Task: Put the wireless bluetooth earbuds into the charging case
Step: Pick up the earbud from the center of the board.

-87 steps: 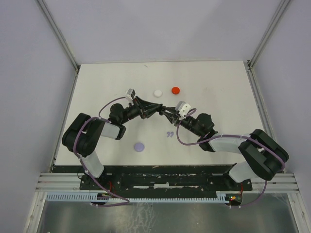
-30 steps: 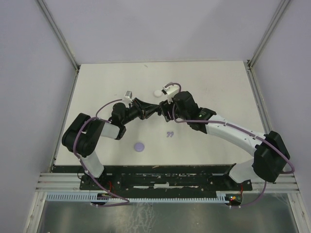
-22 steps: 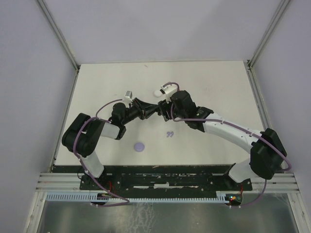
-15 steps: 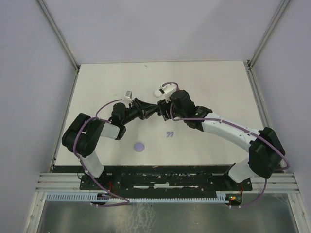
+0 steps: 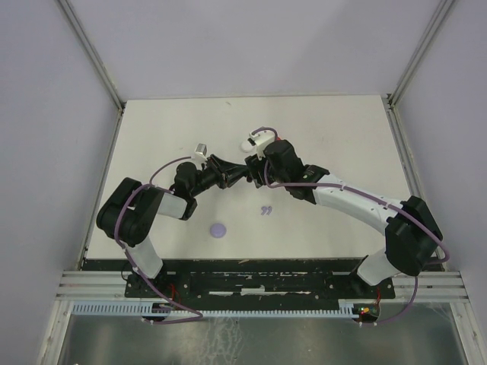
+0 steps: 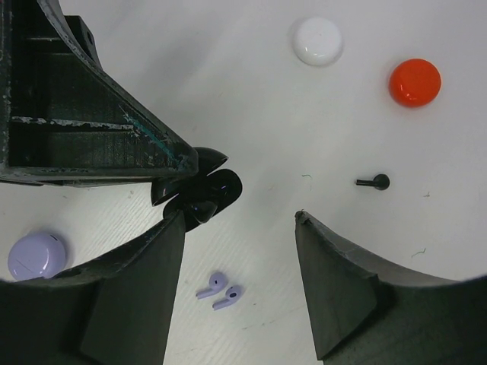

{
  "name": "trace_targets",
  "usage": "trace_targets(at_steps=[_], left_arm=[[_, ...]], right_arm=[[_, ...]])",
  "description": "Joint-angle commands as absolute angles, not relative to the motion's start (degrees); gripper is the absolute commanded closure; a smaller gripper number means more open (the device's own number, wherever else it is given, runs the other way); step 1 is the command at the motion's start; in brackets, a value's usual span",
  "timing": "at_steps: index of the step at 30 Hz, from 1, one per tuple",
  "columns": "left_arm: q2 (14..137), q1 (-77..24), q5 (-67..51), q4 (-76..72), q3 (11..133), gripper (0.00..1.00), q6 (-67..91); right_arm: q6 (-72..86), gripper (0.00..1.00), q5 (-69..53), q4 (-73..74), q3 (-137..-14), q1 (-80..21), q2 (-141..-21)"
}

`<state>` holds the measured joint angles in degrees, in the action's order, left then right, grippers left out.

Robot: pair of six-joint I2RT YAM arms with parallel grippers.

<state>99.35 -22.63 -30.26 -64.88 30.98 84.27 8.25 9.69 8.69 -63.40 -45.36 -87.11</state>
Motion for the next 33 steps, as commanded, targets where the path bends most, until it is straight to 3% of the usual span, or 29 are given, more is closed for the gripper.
trace_targets(at_steps=[1, 33], left_arm=[[96.7, -22.9, -30.8, -68.5, 30.9, 0.97, 82.8], [95.9, -22.9, -31.3, -68.6, 30.3, 0.97, 82.8]], right_arm=[[7.9, 0.33, 11.5, 7.0, -66.1, -45.6, -87.2], [7.5, 0.33, 13.0, 6.9, -68.2, -45.3, -89.5]])
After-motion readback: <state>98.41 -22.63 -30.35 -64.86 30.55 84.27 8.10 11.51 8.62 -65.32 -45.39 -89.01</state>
